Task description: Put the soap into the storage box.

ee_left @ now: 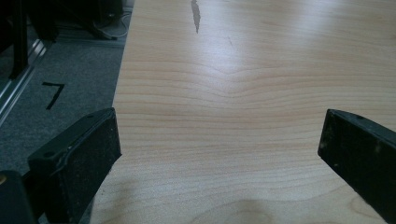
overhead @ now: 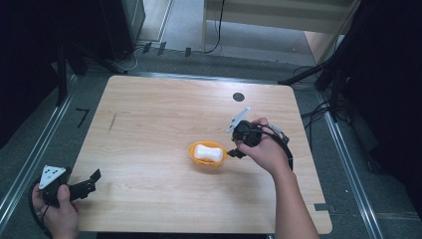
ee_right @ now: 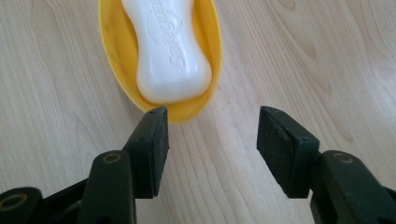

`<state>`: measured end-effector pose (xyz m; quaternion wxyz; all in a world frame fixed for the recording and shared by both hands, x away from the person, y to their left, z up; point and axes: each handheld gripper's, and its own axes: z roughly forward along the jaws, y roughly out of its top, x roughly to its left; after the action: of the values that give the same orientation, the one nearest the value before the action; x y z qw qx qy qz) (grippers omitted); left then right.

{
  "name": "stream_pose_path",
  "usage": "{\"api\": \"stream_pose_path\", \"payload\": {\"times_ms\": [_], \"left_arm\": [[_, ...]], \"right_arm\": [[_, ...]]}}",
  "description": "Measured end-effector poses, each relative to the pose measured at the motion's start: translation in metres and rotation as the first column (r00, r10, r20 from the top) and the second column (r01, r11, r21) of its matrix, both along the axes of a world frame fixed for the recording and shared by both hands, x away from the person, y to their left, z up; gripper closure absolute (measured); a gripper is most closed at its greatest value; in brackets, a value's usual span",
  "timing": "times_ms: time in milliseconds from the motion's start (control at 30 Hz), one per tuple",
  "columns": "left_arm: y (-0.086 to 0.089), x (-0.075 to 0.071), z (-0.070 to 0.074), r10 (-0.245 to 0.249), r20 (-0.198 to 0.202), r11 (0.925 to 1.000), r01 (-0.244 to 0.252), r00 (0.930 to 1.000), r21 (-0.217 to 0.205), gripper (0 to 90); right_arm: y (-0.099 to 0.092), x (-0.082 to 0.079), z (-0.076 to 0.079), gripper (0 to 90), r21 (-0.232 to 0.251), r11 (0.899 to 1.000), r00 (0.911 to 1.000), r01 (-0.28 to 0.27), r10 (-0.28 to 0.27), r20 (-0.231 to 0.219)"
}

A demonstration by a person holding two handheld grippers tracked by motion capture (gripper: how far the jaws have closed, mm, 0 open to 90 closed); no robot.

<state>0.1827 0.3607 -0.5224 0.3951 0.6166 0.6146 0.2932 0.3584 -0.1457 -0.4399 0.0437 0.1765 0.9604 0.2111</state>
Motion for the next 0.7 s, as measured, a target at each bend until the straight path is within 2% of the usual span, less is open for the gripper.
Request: {"api": "stream_pose_path", "payload": {"times_ms": [400, 700], "left_arm": [[0.0, 0.0, 0.0, -0.001, -0.001, 1.0, 0.001, 1.0, 0.001, 0.0], [0.0, 0.0, 0.0, -0.001, -0.001, 1.0, 0.001, 1.0, 0.001, 0.0]], "right_arm": [[-0.033, -0.007, -0.01, 44.2, 0.007, 0.998, 0.9982, 0.059, -0.059, -0.007], [-0.059, -0.018, -0.022, 35.6, 0.021, 0.995, 0.9948, 0.102, -0.101, -0.01]]}}
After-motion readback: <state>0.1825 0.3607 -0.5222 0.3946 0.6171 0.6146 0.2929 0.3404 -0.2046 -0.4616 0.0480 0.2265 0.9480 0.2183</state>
